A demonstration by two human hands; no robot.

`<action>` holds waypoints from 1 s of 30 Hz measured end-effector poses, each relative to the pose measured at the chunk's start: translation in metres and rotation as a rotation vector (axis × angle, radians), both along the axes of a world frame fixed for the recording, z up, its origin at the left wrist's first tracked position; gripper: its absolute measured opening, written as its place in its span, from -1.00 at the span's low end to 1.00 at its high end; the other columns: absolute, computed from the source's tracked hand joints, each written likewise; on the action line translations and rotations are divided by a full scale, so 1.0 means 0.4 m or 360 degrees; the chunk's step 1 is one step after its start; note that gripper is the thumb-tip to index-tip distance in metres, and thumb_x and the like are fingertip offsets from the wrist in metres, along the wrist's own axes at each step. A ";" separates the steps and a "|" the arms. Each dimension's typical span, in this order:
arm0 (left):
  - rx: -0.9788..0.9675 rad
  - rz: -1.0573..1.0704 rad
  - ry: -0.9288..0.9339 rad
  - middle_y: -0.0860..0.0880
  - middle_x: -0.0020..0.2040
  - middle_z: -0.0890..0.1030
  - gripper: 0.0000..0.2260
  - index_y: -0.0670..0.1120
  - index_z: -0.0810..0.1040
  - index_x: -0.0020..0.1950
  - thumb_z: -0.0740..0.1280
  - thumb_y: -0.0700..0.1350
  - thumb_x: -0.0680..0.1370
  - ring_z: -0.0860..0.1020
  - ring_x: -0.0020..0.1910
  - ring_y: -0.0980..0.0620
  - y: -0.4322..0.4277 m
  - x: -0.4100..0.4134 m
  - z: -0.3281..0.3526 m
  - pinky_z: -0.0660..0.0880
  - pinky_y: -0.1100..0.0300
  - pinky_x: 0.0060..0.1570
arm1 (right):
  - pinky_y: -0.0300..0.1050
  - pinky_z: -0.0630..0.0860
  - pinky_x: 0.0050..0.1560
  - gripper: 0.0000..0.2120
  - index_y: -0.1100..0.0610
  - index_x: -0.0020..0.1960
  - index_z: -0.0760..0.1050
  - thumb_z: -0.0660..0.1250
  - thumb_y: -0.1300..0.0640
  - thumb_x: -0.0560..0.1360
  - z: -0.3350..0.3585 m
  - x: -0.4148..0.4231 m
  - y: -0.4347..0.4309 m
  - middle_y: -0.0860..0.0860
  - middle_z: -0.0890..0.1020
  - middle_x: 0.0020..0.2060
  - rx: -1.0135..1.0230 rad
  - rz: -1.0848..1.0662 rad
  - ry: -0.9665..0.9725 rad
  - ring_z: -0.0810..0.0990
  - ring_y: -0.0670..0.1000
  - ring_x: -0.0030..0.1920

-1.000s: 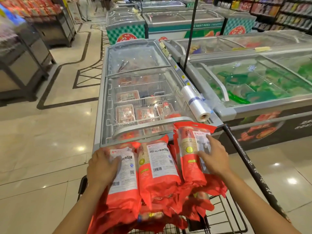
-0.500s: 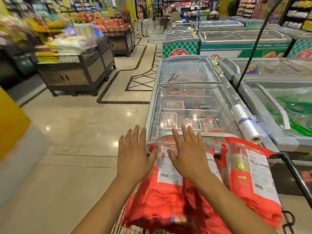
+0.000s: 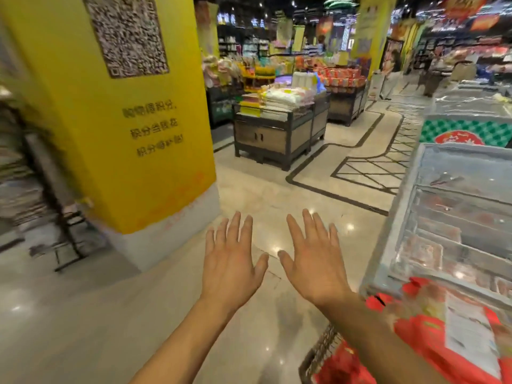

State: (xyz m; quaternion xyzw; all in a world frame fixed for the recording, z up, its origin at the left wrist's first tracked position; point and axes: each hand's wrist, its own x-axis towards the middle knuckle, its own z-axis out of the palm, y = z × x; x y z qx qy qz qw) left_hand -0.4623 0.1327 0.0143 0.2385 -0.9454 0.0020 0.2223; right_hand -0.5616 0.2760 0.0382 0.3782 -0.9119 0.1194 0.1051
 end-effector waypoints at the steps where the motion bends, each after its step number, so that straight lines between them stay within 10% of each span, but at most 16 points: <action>1: 0.0001 0.0059 -0.0001 -0.17 0.59 0.35 -0.26 -0.10 0.29 0.63 0.13 0.29 0.55 0.35 0.55 -0.24 -0.049 0.048 0.006 0.27 -0.24 0.51 | 0.18 -0.26 0.61 -0.31 -0.03 0.67 -0.17 0.03 -0.23 0.67 0.009 0.038 -0.056 0.10 -0.14 0.66 -0.0026 0.0062 0.0008 -0.20 0.14 0.65; 10: 0.0033 0.0633 0.0077 -0.16 0.57 0.39 -0.27 -0.11 0.33 0.60 0.16 0.27 0.53 0.36 0.53 -0.24 -0.399 0.486 0.032 0.27 -0.25 0.51 | 0.19 -0.24 0.58 -0.29 0.00 0.68 -0.12 0.09 -0.21 0.66 0.018 0.359 -0.521 0.13 -0.08 0.66 -0.0013 0.0657 0.0031 -0.14 0.15 0.65; 18: 0.0100 0.1214 0.0031 -0.19 0.55 0.40 -0.27 -0.12 0.31 0.61 0.23 0.25 0.53 0.40 0.50 -0.27 -0.560 0.814 0.043 0.30 -0.28 0.49 | 0.21 -0.02 0.49 -0.31 0.08 0.56 0.36 0.26 -0.19 0.49 0.007 0.621 -0.848 0.21 0.36 0.53 0.0062 0.1121 0.0097 0.30 0.23 0.55; 22: 0.0054 0.1444 0.0003 -0.22 0.48 0.49 -0.29 -0.17 0.44 0.52 0.16 0.25 0.50 0.50 0.41 -0.30 -0.638 0.945 0.037 0.43 -0.32 0.37 | 0.19 -0.15 0.59 -0.30 0.01 0.67 0.03 0.17 -0.19 0.63 -0.002 0.746 -1.001 0.14 0.02 0.65 0.0056 0.1430 0.0005 -0.05 0.16 0.65; 30: -0.0058 0.1967 -0.0047 -0.19 0.46 0.53 -0.33 -0.14 0.49 0.50 0.12 0.25 0.53 0.55 0.38 -0.27 -0.822 1.122 0.078 0.45 -0.30 0.32 | 0.20 -0.19 0.60 -0.31 -0.01 0.66 0.05 0.15 -0.22 0.63 0.016 0.942 -1.313 0.13 0.03 0.65 -0.0063 0.1942 -0.0096 -0.05 0.15 0.65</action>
